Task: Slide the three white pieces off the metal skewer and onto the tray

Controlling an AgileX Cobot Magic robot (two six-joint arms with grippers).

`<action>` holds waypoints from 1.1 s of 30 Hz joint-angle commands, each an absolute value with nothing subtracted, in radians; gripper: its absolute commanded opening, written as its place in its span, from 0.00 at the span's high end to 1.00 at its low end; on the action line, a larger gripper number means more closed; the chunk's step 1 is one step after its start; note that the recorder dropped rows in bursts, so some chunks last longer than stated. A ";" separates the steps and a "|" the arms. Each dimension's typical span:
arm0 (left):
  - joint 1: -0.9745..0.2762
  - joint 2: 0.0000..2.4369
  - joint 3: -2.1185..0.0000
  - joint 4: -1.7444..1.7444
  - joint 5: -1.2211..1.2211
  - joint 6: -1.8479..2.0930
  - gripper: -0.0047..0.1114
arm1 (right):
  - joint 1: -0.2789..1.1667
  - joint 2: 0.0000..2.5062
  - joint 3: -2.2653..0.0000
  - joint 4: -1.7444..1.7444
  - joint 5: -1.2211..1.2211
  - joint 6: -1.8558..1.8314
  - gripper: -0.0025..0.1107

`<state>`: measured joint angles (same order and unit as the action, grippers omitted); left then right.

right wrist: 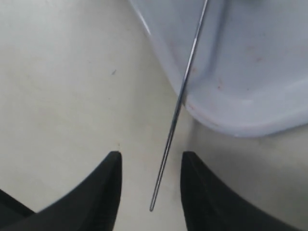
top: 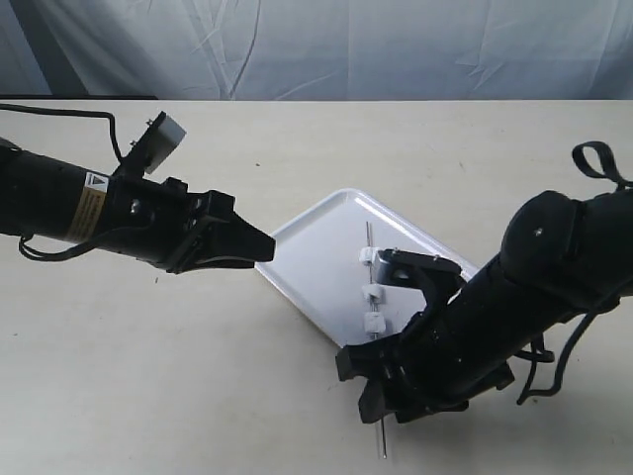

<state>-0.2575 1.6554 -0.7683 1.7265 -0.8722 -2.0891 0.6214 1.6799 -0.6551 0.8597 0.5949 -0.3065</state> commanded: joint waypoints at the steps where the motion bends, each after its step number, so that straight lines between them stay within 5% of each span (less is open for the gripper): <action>1: -0.262 1.654 -0.773 1.713 -0.875 -2.086 0.65 | 0.661 1.693 -0.651 0.889 0.526 -0.314 0.63; 24: -0.262 1.654 -0.773 1.713 -0.896 -2.086 0.65 | 0.678 1.721 -0.651 0.906 0.483 -0.276 0.64; 30: -0.262 1.654 -0.773 1.713 -0.898 -2.086 0.65 | 0.678 1.721 -0.651 0.906 0.483 -0.276 0.88; 33: -0.262 1.654 -0.773 1.713 -0.898 -2.086 0.65 | 0.678 1.721 -0.651 0.906 0.483 -0.276 0.91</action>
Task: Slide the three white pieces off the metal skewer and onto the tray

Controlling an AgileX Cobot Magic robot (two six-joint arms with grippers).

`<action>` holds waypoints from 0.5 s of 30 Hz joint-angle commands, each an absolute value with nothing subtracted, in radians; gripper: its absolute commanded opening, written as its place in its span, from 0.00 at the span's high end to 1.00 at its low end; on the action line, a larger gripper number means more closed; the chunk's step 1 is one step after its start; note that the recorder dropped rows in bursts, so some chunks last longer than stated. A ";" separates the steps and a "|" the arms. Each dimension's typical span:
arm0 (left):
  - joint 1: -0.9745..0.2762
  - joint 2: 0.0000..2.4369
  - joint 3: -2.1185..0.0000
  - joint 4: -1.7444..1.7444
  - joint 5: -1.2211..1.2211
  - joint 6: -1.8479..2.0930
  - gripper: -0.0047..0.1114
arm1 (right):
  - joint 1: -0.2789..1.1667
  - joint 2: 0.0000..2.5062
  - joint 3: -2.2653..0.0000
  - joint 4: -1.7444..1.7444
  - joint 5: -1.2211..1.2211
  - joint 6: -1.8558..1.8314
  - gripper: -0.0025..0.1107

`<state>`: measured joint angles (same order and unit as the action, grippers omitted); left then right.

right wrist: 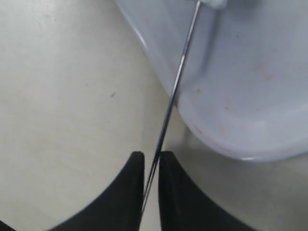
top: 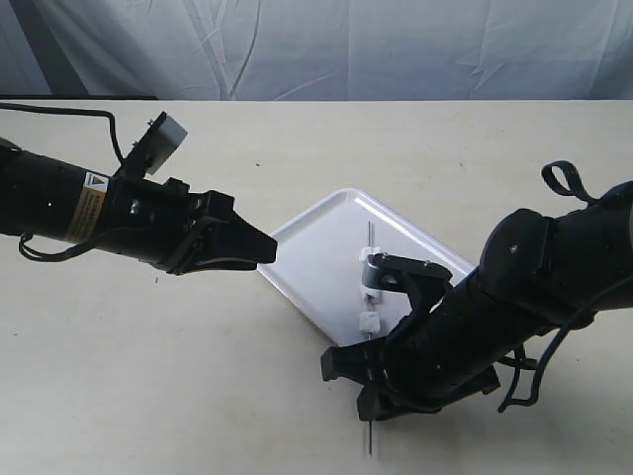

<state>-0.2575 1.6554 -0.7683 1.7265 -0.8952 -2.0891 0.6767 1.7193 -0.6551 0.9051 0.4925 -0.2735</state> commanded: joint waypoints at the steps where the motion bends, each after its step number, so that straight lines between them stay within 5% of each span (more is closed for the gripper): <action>1: -0.262 1.654 -0.773 1.713 -0.900 -2.086 0.65 | 0.678 1.721 -0.651 0.906 0.483 -0.276 0.91; 15: -0.262 1.654 -0.773 1.719 -0.919 -2.085 0.65 | 0.678 1.721 -0.651 0.842 0.448 -0.276 0.98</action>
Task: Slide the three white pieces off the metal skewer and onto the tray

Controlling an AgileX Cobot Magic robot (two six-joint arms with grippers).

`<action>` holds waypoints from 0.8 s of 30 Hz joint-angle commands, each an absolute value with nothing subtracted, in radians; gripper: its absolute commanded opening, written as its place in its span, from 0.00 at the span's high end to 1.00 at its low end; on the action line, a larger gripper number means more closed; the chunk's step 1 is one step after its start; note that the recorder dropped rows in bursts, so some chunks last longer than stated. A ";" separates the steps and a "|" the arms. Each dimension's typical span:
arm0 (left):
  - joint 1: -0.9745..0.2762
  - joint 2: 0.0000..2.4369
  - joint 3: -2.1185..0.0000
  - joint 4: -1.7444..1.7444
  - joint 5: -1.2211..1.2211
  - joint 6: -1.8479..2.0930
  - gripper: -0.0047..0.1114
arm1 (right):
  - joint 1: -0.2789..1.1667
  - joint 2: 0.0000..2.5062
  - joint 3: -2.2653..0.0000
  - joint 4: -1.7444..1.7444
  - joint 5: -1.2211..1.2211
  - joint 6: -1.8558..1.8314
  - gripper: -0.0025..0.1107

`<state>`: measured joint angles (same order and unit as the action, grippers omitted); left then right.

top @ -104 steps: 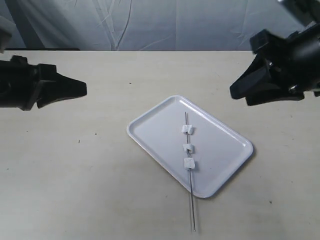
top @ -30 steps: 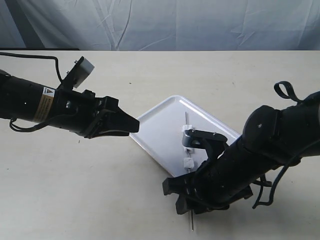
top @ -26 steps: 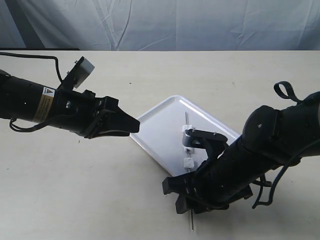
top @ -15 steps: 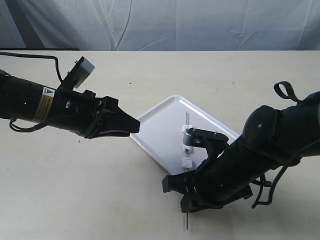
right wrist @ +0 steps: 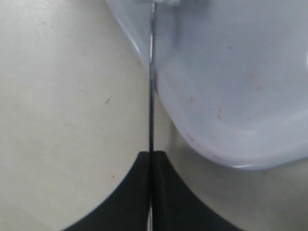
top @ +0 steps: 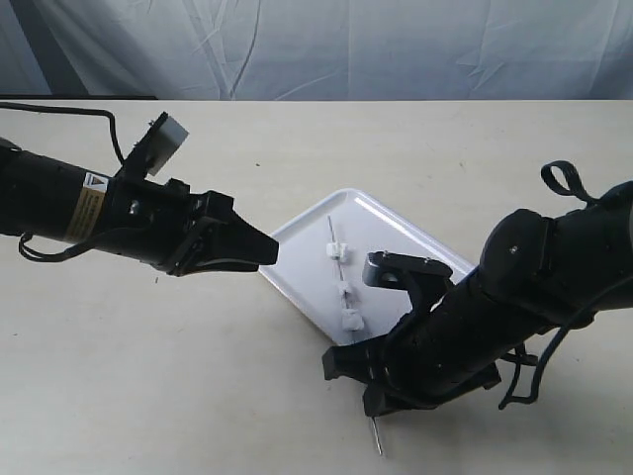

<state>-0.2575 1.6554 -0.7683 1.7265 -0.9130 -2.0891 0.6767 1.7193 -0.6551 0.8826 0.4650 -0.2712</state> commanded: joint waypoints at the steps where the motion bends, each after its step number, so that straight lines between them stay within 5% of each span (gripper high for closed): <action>1: -0.262 1.654 -0.773 1.719 -0.919 -2.085 0.65 | 0.678 1.721 -0.651 0.836 0.448 -0.276 0.98; 10: -0.262 1.654 -0.773 1.719 -0.919 -2.085 0.65 | 0.678 1.721 -0.651 0.833 0.458 -0.289 0.98; 15: -0.262 1.654 -0.773 1.721 -0.917 -2.083 0.65 | 0.678 1.721 -0.651 0.817 0.458 -0.295 0.83; 24: -0.262 1.654 -0.773 1.721 -0.916 -2.083 0.65 | 0.680 1.716 -0.653 0.813 0.465 -0.295 0.83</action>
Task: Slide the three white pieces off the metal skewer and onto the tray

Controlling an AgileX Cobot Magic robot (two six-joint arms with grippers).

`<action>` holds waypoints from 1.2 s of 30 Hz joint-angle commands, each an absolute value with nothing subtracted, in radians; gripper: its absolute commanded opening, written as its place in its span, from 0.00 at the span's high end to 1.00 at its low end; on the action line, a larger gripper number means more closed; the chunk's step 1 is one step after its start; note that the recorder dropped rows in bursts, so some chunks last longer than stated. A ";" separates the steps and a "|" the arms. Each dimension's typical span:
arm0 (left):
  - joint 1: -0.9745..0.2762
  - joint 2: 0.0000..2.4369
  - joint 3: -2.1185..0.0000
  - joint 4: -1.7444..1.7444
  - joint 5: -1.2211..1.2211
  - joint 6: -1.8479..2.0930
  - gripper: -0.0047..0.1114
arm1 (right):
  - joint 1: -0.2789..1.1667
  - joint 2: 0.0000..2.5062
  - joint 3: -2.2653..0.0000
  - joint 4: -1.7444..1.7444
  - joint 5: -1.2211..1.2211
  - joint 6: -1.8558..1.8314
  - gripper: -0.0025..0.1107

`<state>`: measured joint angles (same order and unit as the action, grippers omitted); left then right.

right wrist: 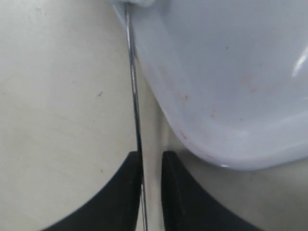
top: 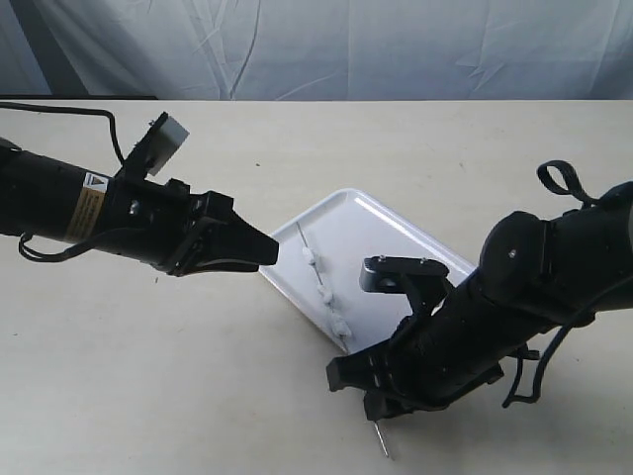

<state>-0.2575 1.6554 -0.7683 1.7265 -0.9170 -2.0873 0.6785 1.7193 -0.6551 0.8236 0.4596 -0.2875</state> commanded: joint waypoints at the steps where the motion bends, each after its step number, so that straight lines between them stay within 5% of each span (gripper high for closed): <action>1: -0.262 1.654 -0.773 1.721 -0.916 -2.083 0.65 | 0.680 1.712 -0.653 0.815 0.465 -0.295 0.83; 13: -0.262 1.654 -0.773 1.717 -0.914 -2.083 0.65 | 0.680 1.671 -0.653 0.815 0.463 -0.300 0.83; 19: -0.262 1.654 -0.773 1.717 -0.916 -2.083 0.65 | 0.688 1.671 -0.653 0.808 0.461 -0.300 0.69; 36: -0.262 1.654 -0.773 1.717 -0.916 -2.083 0.65 | 0.688 1.671 -0.653 0.730 0.465 -0.268 0.70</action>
